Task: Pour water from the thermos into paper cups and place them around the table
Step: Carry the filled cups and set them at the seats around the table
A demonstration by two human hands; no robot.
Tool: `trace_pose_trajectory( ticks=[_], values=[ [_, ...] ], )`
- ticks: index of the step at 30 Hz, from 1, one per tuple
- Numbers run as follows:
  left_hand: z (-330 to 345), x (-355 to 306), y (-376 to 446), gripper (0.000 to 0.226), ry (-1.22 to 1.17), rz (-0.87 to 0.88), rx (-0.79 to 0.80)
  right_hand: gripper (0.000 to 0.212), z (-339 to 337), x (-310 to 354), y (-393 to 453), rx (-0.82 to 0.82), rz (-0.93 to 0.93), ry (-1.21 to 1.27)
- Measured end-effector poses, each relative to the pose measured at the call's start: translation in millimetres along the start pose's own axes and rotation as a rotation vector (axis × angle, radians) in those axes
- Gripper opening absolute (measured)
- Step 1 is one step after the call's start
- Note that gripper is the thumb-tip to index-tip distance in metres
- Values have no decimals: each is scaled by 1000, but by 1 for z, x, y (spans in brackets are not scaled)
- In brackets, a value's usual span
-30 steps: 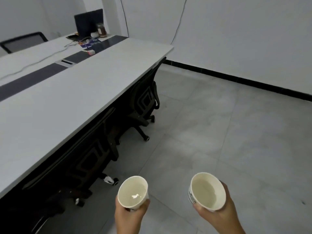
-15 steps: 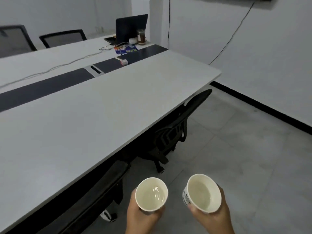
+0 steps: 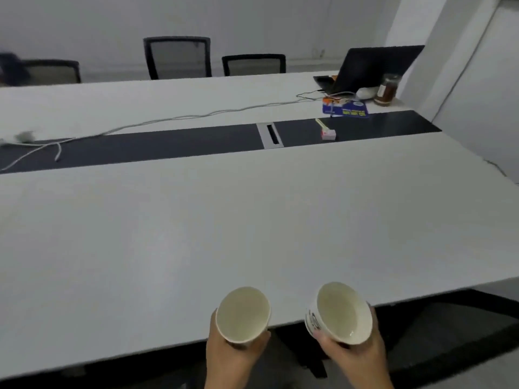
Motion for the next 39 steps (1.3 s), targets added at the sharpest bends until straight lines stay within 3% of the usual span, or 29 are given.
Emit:
trace_pose_trajectory(
  ticks=[3,7,10,19,28,34,37,39],
  values=[
    [-22,-5,30,64,3,21,-202,71,41,7,46,224,26,6],
    [-66,-9,74,59,28,31,-356,73,110,13,89,464,-36,-47],
    [-110,-14,115,60,85,29,-470,74,156,14,104,548,-49,-65],
    [-227,-11,245,59,170,22,-634,85,234,-28,127,430,-24,-141],
    [-277,9,294,60,119,23,-735,79,258,-51,136,311,62,-184],
    [-277,10,293,68,169,29,-727,78,252,-49,143,265,64,-200],
    [-252,24,265,84,319,-96,-728,77,238,-47,149,228,68,-200],
    [-216,31,239,80,457,-95,-672,73,218,-53,155,161,96,-202]
  ],
)
Point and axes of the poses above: each hand's wrist, its own y-axis towards the middle knuckle, its own z-axis out of the palm, x = y × z, the point moved 9 cm from there along y, towards the middle knuckle, and after that the axes turned 1 degree about y, right-handed, at the moved point
